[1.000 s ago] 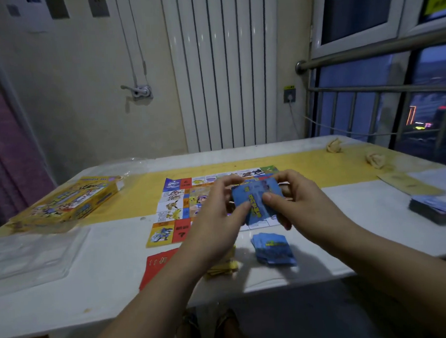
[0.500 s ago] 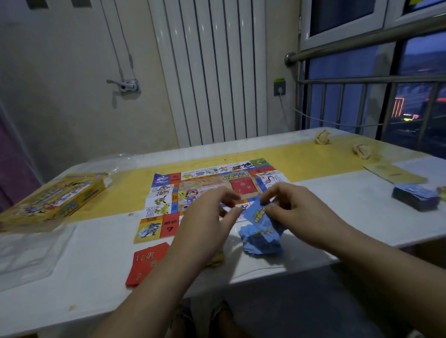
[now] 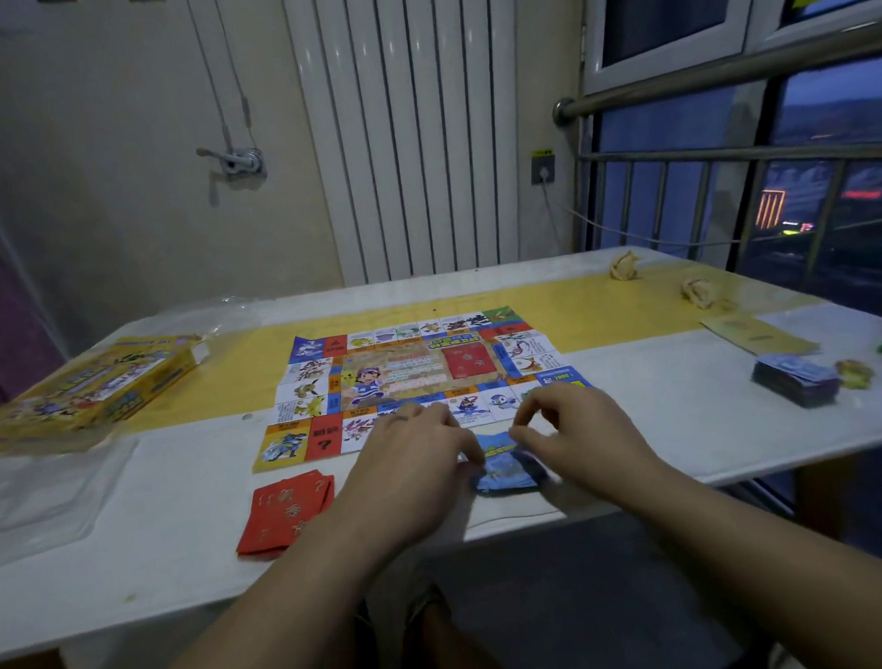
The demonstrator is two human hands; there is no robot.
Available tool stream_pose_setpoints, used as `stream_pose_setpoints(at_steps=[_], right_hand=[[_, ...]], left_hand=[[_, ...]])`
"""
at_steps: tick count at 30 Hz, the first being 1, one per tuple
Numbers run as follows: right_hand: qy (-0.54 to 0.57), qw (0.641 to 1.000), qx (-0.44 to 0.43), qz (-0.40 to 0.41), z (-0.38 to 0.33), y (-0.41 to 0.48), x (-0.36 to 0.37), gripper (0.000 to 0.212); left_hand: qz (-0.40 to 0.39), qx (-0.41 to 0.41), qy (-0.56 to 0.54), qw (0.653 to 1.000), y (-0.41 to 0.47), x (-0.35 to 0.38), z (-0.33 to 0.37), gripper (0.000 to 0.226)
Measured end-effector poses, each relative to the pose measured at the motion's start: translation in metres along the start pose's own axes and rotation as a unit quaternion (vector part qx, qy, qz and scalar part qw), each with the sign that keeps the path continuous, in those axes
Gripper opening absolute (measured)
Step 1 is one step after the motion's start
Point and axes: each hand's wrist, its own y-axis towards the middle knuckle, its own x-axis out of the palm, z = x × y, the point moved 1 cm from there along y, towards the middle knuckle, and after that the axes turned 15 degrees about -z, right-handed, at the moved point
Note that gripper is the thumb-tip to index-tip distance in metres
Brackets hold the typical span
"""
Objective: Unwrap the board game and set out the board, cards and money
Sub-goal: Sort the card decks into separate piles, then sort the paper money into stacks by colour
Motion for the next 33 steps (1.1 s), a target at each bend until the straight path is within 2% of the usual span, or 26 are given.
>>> stream_pose_setpoints(at_steps=[3,7,12,16,19,23,26,29,33], right_hand=[[0.063,0.997,0.003,0.04,0.019,-0.005,-0.024,0.015],[0.065,0.995,0.036,0.07,0.058,-0.017,-0.068,0.01],[0.049,0.986,0.129,0.095,0.121,-0.033,-0.13,0.008],[0.014,0.969,0.232,0.084,0.164,-0.028,-0.171,0.025],[-0.008,0.951,0.309,-0.01,0.184,-0.013,-0.182,0.033],[-0.009,0.915,0.37,-0.157,0.196,0.007,-0.181,0.032],[0.015,0.888,0.396,-0.234,0.198,0.013,-0.174,0.041],[-0.033,0.87,0.397,-0.291,0.194,0.015,-0.163,0.047],[-0.121,0.863,0.363,-0.331,0.185,0.012,-0.15,0.031]], left_hand=[[0.047,0.007,-0.008,0.999,0.009,-0.011,0.014,0.027],[0.066,0.065,-0.004,0.996,0.043,-0.021,0.06,0.028],[0.004,0.137,-0.045,0.99,0.098,-0.011,0.129,0.029],[-0.047,0.155,-0.104,0.981,0.145,0.001,0.17,0.029],[-0.078,0.146,-0.209,0.964,0.176,0.006,0.187,0.029],[-0.086,0.091,-0.381,0.916,0.201,0.016,0.19,0.026],[-0.05,0.065,-0.412,0.908,0.205,0.023,0.187,0.025],[-0.029,0.071,-0.425,0.902,0.201,0.029,0.187,0.023],[-0.017,0.07,-0.484,0.872,0.199,0.032,0.182,0.021]])
